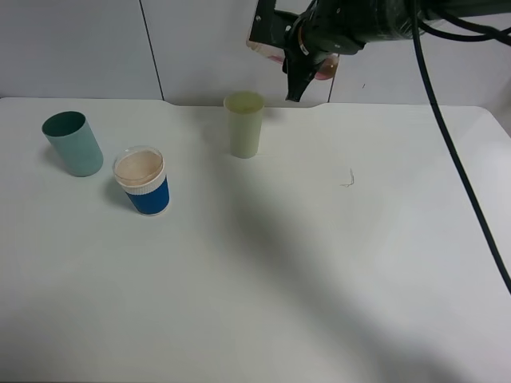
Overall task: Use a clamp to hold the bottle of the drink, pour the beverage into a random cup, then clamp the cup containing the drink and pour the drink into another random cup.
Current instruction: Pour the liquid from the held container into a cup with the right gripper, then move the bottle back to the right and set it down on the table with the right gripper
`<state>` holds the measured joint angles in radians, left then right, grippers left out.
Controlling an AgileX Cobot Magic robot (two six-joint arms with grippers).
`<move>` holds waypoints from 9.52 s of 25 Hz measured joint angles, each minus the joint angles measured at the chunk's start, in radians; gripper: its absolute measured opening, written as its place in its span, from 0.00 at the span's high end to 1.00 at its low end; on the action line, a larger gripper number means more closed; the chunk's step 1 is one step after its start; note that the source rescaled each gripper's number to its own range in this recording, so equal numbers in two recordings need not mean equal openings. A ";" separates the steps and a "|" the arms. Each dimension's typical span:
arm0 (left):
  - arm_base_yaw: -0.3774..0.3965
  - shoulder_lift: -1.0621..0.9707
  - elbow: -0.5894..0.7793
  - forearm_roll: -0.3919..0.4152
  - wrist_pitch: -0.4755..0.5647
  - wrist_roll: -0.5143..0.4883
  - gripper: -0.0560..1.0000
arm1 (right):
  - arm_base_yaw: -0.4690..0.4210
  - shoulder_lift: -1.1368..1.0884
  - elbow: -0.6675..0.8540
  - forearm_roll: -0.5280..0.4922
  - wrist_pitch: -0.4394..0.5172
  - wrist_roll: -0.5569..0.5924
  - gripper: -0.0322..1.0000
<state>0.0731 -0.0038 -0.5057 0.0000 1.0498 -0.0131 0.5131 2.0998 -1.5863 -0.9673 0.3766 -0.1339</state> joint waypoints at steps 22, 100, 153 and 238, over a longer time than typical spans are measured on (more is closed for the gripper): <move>0.000 0.000 0.000 0.000 0.000 0.000 0.00 | 0.038 -0.032 0.055 -0.078 0.066 -0.057 0.97; 0.000 0.000 0.000 0.000 0.000 0.000 0.00 | 0.080 0.027 -0.022 -0.083 0.189 -0.217 0.97; 0.000 0.000 0.000 0.000 0.000 0.000 0.00 | 0.094 0.048 -0.022 -0.155 0.267 -0.314 0.97; 0.000 0.000 0.000 0.000 0.000 0.000 0.00 | 0.138 0.048 -0.022 -0.494 0.246 -0.173 0.97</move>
<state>0.0731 -0.0038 -0.5057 0.0000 1.0498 -0.0131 0.6513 2.1477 -1.6087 -1.4617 0.6224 -0.3071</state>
